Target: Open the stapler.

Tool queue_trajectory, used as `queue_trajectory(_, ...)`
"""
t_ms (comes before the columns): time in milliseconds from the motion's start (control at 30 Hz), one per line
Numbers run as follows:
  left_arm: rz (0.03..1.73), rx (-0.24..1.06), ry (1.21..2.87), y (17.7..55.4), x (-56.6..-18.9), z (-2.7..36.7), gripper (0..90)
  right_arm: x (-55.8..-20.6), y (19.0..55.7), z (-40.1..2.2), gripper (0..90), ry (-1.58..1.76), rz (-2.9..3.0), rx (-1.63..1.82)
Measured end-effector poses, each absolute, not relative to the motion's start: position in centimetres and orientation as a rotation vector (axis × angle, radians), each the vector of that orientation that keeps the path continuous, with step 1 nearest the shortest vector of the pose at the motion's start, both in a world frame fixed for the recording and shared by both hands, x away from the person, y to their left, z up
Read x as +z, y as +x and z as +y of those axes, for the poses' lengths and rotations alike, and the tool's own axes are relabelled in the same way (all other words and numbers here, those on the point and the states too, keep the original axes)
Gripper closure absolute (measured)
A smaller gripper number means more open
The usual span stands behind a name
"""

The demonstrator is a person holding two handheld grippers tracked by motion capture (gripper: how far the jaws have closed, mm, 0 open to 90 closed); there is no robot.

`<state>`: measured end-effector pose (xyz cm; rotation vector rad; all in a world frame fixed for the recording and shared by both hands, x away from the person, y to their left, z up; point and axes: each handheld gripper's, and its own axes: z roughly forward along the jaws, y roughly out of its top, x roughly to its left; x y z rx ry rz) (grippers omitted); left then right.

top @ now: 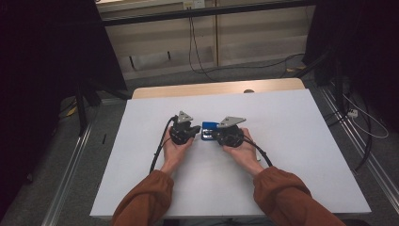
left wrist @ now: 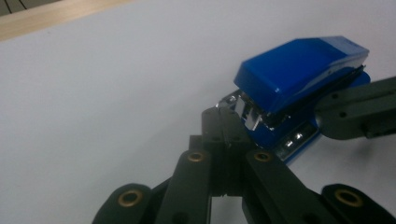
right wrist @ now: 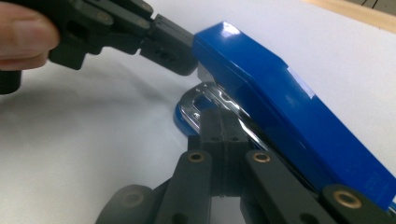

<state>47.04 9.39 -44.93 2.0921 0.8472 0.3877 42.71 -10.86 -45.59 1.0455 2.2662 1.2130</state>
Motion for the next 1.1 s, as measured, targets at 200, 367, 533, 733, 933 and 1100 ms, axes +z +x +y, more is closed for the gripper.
queue_trajectory(200, 0.843, 0.377, 2.080, 46.62, -44.61, 9.16, 90.0, -45.76, 43.06, -10.91, 90.0, 1.073, 2.247, 1.213)
queue_trajectory(367, 0.846, 0.365, 2.093, 46.63, -44.93, 9.09, 90.0, -45.77, 42.97, -10.90, 90.0, 1.078, 2.239, 1.206)
queue_trajectory(533, 0.844, 0.356, 2.090, 46.66, -44.84, 9.15, 90.0, -46.03, 42.96, -11.06, 90.0, 1.104, 2.258, 1.160)
queue_trajectory(733, 0.844, 0.360, 2.081, 46.69, -44.74, 9.21, 90.0, -45.94, 43.11, -11.29, 90.0, 1.088, 2.296, 1.171)
queue_trajectory(933, 0.843, 0.358, 2.085, 46.68, -44.70, 9.20, 90.0, -45.91, 42.97, -11.26, 90.0, 1.079, 2.304, 1.163)
queue_trajectory(1100, 0.859, 0.341, 2.054, 46.68, -44.59, 9.18, 90.0, -46.01, 43.09, -11.29, 90.0, 1.084, 2.292, 1.173)
